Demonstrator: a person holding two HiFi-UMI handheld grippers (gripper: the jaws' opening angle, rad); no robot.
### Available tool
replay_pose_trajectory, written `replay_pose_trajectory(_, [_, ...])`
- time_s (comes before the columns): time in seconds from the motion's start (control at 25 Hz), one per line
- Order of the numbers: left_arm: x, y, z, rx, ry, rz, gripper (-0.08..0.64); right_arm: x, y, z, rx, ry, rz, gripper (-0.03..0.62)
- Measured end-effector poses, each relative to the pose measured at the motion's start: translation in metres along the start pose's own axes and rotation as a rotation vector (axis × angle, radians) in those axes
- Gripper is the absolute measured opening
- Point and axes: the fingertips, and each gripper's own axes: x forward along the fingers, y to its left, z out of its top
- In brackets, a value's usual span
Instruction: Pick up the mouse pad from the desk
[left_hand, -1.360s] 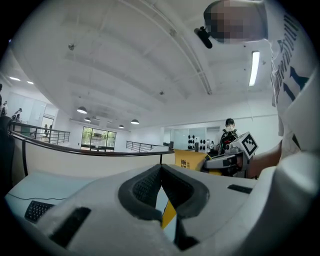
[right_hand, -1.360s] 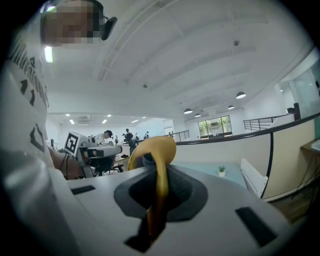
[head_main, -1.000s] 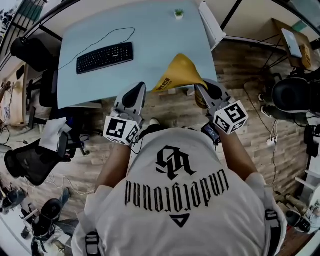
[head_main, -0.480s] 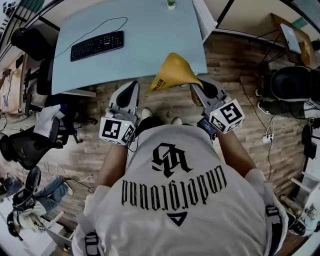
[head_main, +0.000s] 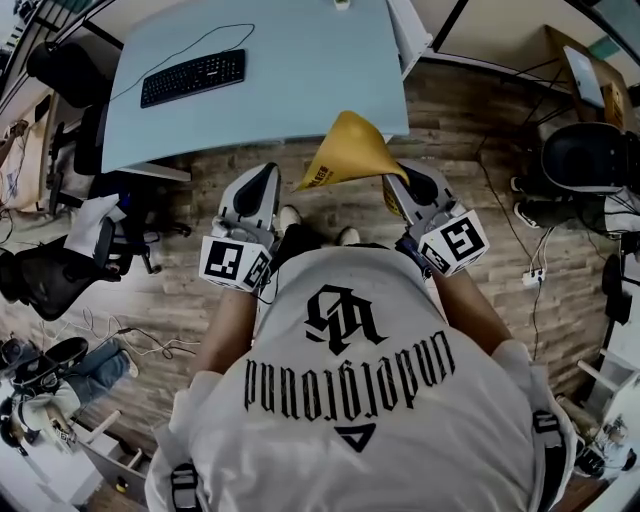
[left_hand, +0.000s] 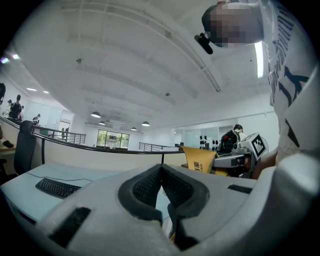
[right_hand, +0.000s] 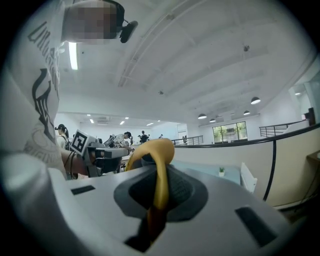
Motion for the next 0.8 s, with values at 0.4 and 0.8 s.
replay_pose_trajectory(0.4, [-0.002, -0.018, -0.003, -0.002, 0.001, 0.007, 0.008, -0.015, 0.001, -0.003, 0.004, 0.003, 0.010, 0.023])
replay_pose_trajectory(0.8, [-0.004, -0.026, -0.004, 0.002, 0.003, 0.014, 0.008, -0.017, 0.006, -0.007, 0.011, 0.020, 0.047, 0.023])
